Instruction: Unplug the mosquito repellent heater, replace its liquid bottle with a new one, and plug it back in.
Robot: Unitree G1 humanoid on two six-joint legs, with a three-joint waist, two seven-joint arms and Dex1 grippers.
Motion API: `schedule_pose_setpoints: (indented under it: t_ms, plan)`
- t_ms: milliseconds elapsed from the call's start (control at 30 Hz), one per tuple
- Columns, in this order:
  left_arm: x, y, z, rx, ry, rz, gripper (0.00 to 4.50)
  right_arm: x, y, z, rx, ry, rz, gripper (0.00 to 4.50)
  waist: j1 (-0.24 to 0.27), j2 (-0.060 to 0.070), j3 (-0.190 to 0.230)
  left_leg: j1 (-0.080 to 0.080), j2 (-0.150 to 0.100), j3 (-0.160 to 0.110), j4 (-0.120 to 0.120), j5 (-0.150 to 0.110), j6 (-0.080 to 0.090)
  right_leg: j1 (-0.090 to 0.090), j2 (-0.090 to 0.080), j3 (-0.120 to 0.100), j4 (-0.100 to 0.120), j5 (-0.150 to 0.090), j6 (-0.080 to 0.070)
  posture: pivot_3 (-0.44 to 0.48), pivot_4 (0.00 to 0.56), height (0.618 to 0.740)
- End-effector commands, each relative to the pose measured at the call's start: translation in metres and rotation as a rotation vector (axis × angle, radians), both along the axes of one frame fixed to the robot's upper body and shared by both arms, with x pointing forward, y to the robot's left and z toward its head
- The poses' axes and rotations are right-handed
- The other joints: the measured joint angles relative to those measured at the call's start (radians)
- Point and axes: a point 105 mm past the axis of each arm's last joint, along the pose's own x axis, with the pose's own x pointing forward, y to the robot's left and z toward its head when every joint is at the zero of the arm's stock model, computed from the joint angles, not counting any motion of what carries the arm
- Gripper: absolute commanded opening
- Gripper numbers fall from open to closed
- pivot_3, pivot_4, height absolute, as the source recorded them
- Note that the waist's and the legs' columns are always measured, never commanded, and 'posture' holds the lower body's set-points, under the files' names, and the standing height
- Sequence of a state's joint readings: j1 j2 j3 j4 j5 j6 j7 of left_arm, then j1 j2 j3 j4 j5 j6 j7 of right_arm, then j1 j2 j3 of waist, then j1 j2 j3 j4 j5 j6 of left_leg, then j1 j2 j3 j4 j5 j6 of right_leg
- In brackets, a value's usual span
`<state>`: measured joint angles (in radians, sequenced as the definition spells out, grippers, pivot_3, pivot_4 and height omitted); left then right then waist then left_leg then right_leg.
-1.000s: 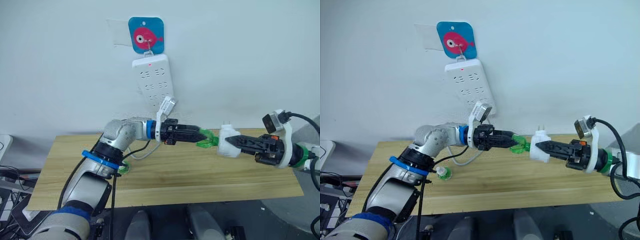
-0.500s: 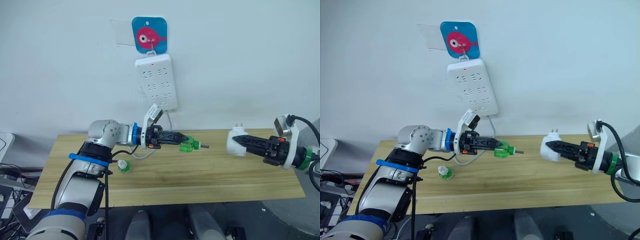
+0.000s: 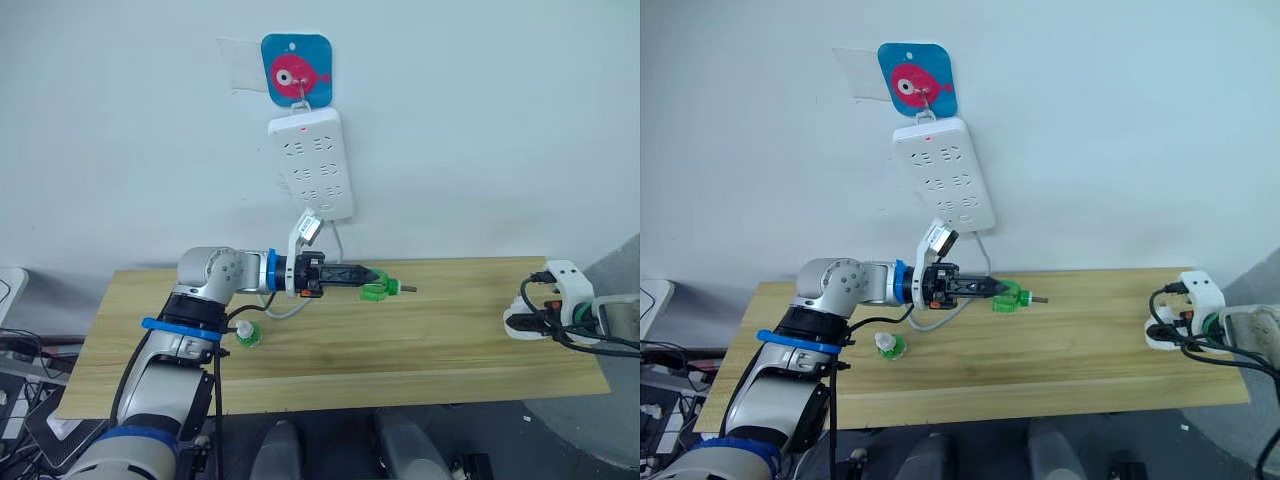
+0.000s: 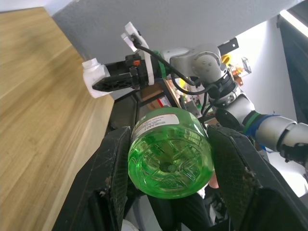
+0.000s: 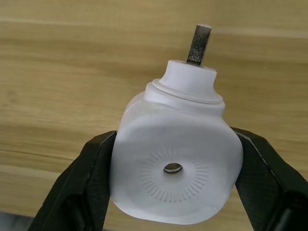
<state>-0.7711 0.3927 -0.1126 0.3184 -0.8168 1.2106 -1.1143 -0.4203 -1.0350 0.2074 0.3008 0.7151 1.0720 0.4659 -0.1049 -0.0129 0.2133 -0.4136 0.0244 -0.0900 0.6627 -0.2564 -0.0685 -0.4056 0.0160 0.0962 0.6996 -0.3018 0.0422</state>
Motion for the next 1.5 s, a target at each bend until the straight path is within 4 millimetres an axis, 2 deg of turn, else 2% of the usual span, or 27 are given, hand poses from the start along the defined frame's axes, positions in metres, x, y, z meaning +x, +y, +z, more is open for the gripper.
schedule_pose_setpoints:
  t_ms: [33,200,367,833,867,933,1067,1167,1367,1400,1500]
  plan:
    - [-0.001,0.002,0.01,-0.021,-0.046,0.0,2.2,-0.002,-0.005,-0.004,-0.015,0.031,0.057,3.12,0.003,0.0,0.0,0.0,0.0,0.0,0.0,0.0,0.0,0.0,0.0,0.0,0.0,0.0,0.0,-0.063,0.19,0.74]
    - [-0.005,0.005,0.005,-0.007,-0.047,-0.004,2.2,0.006,-0.006,-0.013,-0.043,0.046,0.151,3.12,0.002,0.0,0.0,0.0,0.0,0.001,0.001,0.0,0.0,0.0,-0.001,0.001,0.001,0.0,0.0,-0.056,0.196,0.74]
    - [-0.007,0.006,0.004,-0.005,-0.043,-0.008,2.2,0.011,-0.006,-0.013,-0.065,0.052,0.226,3.12,0.009,0.0,0.0,0.001,0.0,0.001,0.0,0.0,0.0,0.0,-0.001,0.001,0.001,0.0,0.0,-0.05,0.202,0.74]
    - [-0.01,0.009,0.001,-0.003,-0.049,-0.013,2.2,0.017,0.0,-0.022,-0.057,0.082,0.266,3.12,0.017,0.0,0.001,0.001,-0.001,0.001,0.0,0.0,0.0,0.0,-0.002,0.0,0.0,0.0,0.0,-0.034,0.219,0.74]
    - [-0.011,0.009,0.001,-0.003,-0.047,-0.014,2.2,0.017,0.0,-0.022,-0.057,0.083,0.266,3.85,0.017,0.0,0.001,0.001,-0.001,0.001,0.0,0.0,0.0,0.0,-0.002,0.0,0.0,0.0,0.0,-0.034,0.219,0.74]
    - [-0.011,0.01,0.001,-0.004,-0.043,-0.016,2.2,0.017,0.0,-0.022,-0.048,0.087,0.26,4.41,0.017,0.0,0.001,0.001,-0.001,0.001,0.0,0.0,0.0,0.0,-0.002,0.0,0.0,0.0,0.0,-0.034,0.219,0.74]
    - [-0.012,0.009,-0.001,-0.002,-0.042,-0.016,2.2,0.018,-0.002,-0.018,-0.035,0.081,0.238,4.46,0.017,0.0,0.001,0.001,-0.001,0.001,0.0,0.0,0.0,0.0,-0.002,0.0,0.0,0.0,0.0,-0.039,0.22,0.74]
    - [-0.012,0.009,0.0,-0.005,-0.04,-0.02,2.2,0.018,-0.003,-0.009,-0.016,0.064,0.217,4.46,0.017,0.0,0.001,0.001,-0.001,0.001,0.0,0.0,0.0,0.0,-0.002,0.0,0.0,0.0,0.0,-0.049,0.217,0.74]
    - [-0.012,0.008,0.0,-0.009,-0.039,-0.026,2.2,0.002,-0.01,0.02,-0.002,0.036,0.205,4.46,0.019,0.001,0.001,0.0,-0.001,0.001,0.0,0.0,0.0,0.0,-0.002,0.0,0.0,0.0,0.0,-0.068,0.214,0.74]
    - [-0.011,0.008,0.0,-0.009,-0.039,-0.026,2.2,0.0,-0.007,0.035,0.024,0.009,0.195,4.46,0.019,0.001,0.001,0.0,-0.001,0.001,0.0,0.0,0.0,0.0,-0.002,0.0,0.0,0.0,0.0,-0.069,0.215,0.74]
    - [-0.007,0.007,0.003,-0.027,-0.055,-0.015,2.2,-0.002,0.01,0.098,0.126,-0.165,0.136,4.46,0.014,0.003,0.003,0.001,-0.001,0.002,0.0,0.0,0.0,0.001,-0.002,0.001,0.001,0.0,0.0,-0.08,0.209,0.74]
